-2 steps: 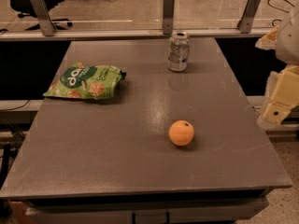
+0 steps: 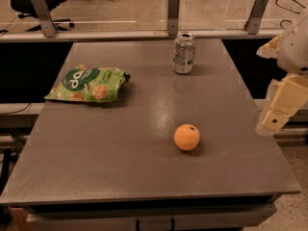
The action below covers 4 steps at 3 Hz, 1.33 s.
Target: Move orange near green rice chip bag
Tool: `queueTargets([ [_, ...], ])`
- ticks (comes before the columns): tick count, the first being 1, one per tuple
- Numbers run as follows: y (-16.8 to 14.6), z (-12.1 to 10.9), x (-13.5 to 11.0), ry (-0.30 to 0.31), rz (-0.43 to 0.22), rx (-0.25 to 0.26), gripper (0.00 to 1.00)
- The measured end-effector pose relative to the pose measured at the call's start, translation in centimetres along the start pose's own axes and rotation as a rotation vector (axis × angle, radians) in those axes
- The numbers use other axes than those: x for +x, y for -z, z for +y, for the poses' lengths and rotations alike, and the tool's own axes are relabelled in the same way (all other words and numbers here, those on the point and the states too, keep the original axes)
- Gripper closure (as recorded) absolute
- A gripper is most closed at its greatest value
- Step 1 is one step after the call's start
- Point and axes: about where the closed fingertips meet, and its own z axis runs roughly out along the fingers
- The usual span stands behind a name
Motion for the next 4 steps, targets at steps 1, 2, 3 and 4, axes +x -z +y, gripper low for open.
queueTargets([
  [1,-3.2,1.3,-1.5,-0.015,-0.090,-0.045,0.00],
  [2,-5.9,2.4,-2.6,-0.031,-0.149,-0.084,0.00],
  [3,-7.8,3.4,-3.3,-0.046,-0.198,-0.115,0.00],
  [4,-9.0,4.2,-4.0,-0.051,-0.233,-0.136,0.00],
])
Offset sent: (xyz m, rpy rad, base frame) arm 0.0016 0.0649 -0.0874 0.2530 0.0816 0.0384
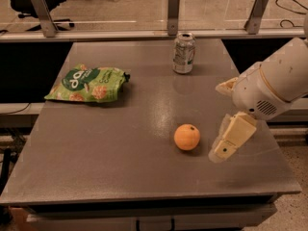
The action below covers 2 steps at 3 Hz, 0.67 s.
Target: Move orange near green rice chip bag
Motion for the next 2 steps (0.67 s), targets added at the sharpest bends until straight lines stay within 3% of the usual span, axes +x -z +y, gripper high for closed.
queueTargets([
  [2,-3.3,1.3,0.1,-0.005,-0.075,-0.030,0.00],
])
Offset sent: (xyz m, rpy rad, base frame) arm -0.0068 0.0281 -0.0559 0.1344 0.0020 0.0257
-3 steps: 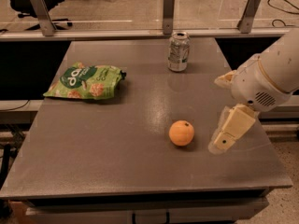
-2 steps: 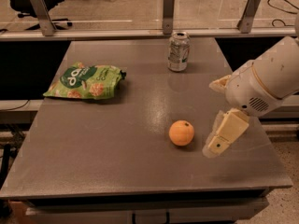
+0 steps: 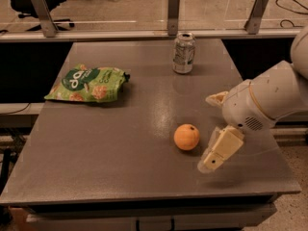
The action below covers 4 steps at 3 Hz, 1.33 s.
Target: Move orange near green rice chip bag
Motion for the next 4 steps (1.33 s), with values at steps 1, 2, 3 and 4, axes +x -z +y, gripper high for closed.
queueTargets([
  [1,-1.7,0.2,-0.5,0.008,-0.040,-0.010,0.18],
  [2,-2.8,0.5,-1.1,0.014,-0.067,-0.023,0.41],
  [3,-2.9,0.3,-1.4,0.011,-0.083,-0.021,0.64],
  [4,-1.5,-0.5,-1.9,0.009,-0.109,0.008,0.87],
])
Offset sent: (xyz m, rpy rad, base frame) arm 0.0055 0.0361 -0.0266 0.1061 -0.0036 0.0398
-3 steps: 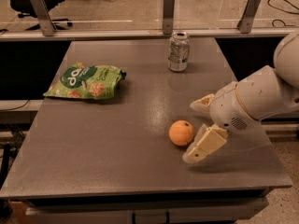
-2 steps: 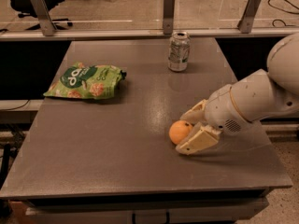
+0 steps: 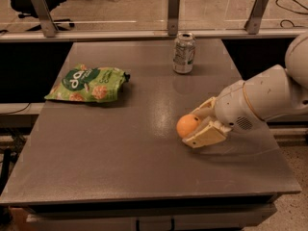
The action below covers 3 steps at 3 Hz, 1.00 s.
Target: Move orange near green rice chip bag
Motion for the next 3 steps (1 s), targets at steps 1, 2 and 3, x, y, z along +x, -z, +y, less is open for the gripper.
queueTargets([
  [1,3.7,-2.0,-1.6,0.023,-0.030,0.077,1.00],
  [2,3.7,-2.0,-1.6,0.023,-0.030,0.077,1.00],
  [3,2.6,-2.4,-2.9,0.037,-0.072,0.084,1.00],
])
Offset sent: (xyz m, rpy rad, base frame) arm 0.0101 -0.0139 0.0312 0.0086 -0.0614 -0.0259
